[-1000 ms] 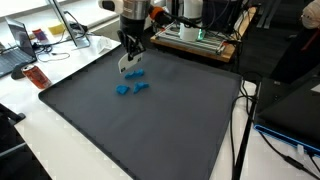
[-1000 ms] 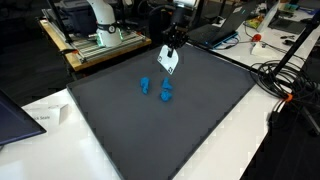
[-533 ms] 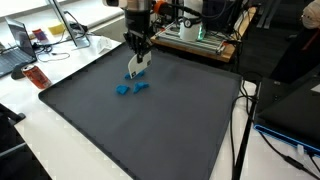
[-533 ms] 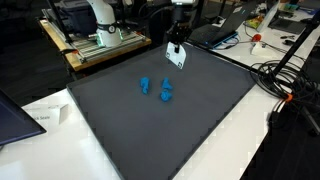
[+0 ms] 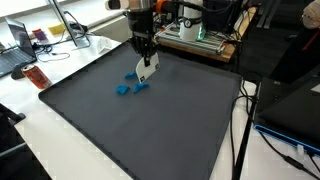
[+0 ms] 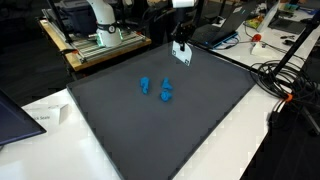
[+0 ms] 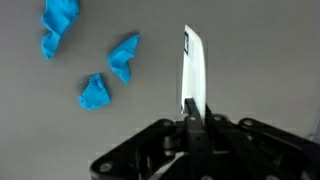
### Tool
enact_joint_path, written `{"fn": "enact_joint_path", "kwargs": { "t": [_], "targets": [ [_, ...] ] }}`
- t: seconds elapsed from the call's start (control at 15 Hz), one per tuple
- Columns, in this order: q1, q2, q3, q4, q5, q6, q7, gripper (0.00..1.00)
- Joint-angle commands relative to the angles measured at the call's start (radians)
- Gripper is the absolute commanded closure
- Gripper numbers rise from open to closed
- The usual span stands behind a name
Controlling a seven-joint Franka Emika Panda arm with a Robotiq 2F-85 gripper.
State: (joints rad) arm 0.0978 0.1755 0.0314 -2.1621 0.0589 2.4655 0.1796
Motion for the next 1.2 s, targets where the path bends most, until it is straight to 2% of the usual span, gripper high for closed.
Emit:
{"fn": "enact_joint_path", "kwargs": {
  "t": [0.0, 0.27, 0.47, 0.6, 1.13],
  "targets": [
    [-0.033, 0.014, 0.012, -0.007, 0.072, 0.037, -0.066, 0.99],
    [-0.078, 0.069, 0.007, 0.034, 0.132, 0.030, -0.135, 0.99],
    [-0.146, 0.117, 0.042, 0.085, 0.288, -0.018, -0.307, 0.99],
    [-0.175, 0.148, 0.050, 0.119, 0.341, -0.042, -0.373, 0.99],
    [-0.233, 0.264, 0.054, 0.251, 0.352, -0.126, -0.462, 0.99]
  ]
}}
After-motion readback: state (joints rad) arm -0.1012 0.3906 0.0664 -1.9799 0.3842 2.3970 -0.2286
